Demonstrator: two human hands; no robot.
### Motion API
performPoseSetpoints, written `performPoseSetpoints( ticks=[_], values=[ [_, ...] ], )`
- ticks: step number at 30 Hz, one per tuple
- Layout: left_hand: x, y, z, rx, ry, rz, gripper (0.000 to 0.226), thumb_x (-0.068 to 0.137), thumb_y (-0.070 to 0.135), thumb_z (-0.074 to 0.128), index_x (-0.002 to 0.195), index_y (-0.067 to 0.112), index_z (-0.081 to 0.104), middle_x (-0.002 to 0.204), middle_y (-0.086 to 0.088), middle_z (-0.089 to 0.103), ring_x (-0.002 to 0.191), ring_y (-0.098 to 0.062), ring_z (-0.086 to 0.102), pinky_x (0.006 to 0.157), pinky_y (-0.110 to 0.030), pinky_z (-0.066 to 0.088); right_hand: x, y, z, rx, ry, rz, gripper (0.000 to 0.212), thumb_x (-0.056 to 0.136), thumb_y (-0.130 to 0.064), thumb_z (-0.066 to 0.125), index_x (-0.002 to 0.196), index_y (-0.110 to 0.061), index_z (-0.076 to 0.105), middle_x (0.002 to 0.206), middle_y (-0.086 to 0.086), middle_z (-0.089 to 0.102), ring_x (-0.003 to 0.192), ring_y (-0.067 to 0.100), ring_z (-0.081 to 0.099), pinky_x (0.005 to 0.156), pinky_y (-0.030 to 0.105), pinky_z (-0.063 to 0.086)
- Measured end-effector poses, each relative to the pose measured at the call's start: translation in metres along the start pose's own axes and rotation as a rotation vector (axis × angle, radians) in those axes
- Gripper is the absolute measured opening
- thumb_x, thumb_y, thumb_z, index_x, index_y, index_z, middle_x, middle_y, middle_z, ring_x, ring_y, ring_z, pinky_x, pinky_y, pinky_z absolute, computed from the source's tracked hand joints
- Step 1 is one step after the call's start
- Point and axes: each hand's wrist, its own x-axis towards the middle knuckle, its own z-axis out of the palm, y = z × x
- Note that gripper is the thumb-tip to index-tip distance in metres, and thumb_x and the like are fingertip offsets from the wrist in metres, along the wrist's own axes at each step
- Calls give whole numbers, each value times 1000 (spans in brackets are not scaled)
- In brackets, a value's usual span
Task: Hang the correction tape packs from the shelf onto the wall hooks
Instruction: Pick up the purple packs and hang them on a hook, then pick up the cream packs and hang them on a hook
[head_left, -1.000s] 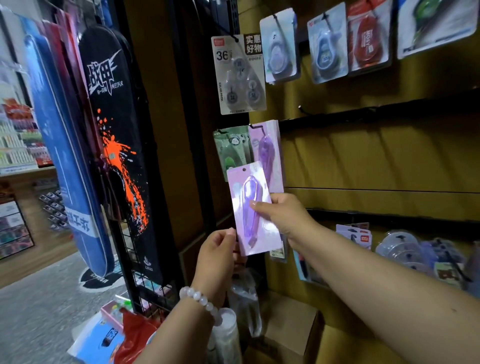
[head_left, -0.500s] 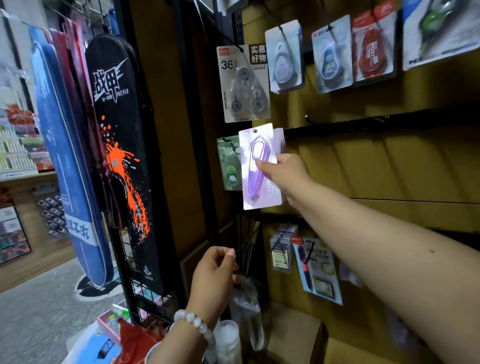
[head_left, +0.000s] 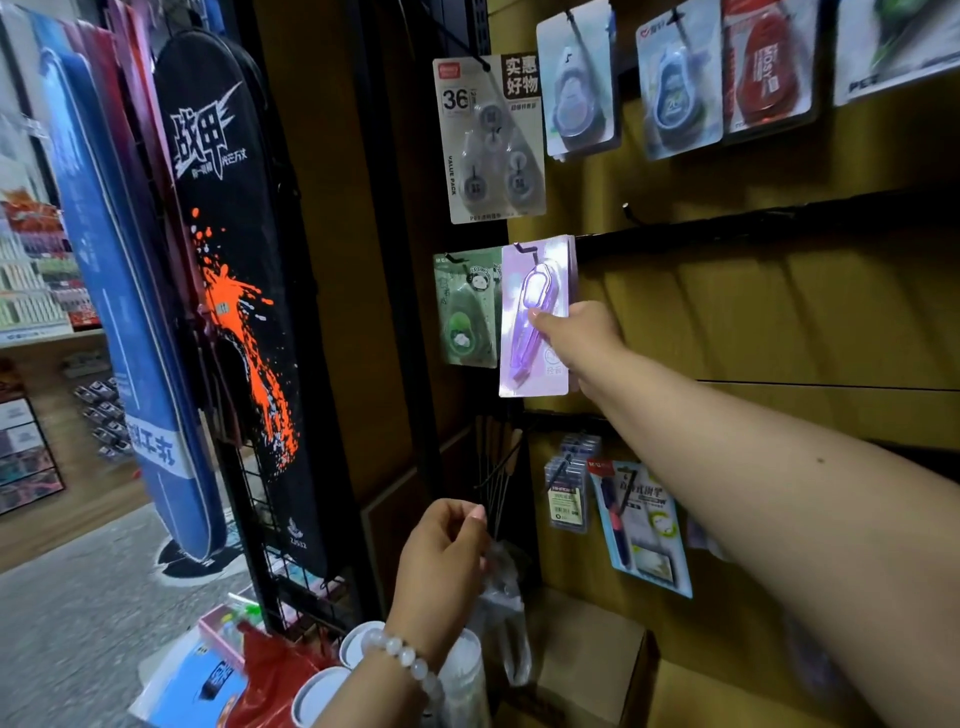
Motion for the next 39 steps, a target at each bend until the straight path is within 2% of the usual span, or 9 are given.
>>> performPoseSetpoints(
  ticks=[6,9,12,15,18,25,29,32,39],
  values=[
    [3,-7,3,37,8,-4,15,98,24,52,89,17,62,67,-1,62,58,-13,57,56,-29,45,16,7,4,-56,11,6,41,79,-43,70,84,-4,60,82,10,65,78,31,65,70,36,54],
    [0,-7,6,49,8,-8,15,98,23,52,89,16,62,65,0,61,56,-11,56,54,-28,45,10,11,-1,-109,9,-3,45,83,-44,66,63,-12,42,63,4,43,60,24,45,58,29,34],
    [-6,-5,8,71,-15,-12,15,98,23,52,90,15,62,67,-1,61,58,-14,56,58,-31,45,-1,20,-11,-181,-1,20,46,88,-40,61,61,-17,33,60,2,33,57,20,34,56,28,25],
    [-14,-3,14,126,-34,-12,16,98,23,52,91,12,61,67,-2,61,61,-16,58,61,-32,46,-19,32,-23,-192,-55,69,32,92,-36,59,69,-15,48,60,4,52,52,22,51,55,23,36],
    [-24,-5,20,226,-69,-10,18,98,23,52,89,11,61,69,-2,62,61,-14,59,58,-30,47,-43,51,-37,-170,-101,110,26,93,-33,58,77,-12,56,61,3,62,43,13,53,45,20,36],
    [-46,-32,39,556,-144,-43,17,94,35,54,88,21,61,86,-8,70,85,-28,68,80,-44,57,-112,97,-95,-375,-81,86,35,90,-37,58,65,-13,59,64,4,70,61,23,65,66,29,50],
    [-61,-47,59,707,-215,-70,24,95,35,51,92,14,62,93,-12,72,91,-29,68,75,-32,51,-145,131,-130,-456,-103,146,36,89,-34,59,60,-13,56,68,9,72,63,25,66,74,35,54],
    [-71,-57,76,761,-272,-91,24,95,35,52,93,14,63,97,-12,73,98,-30,67,83,-32,51,-168,161,-152,-487,-110,185,40,91,-35,59,58,-12,54,71,17,72,66,32,66,74,38,54],
    [-89,-79,116,881,-363,-79,28,97,34,51,104,10,63,109,-12,70,107,-29,62,81,-28,44,-209,234,-191,-594,-164,392,45,93,-36,55,53,-16,48,63,7,69,62,25,65,75,35,54]
  ],
)
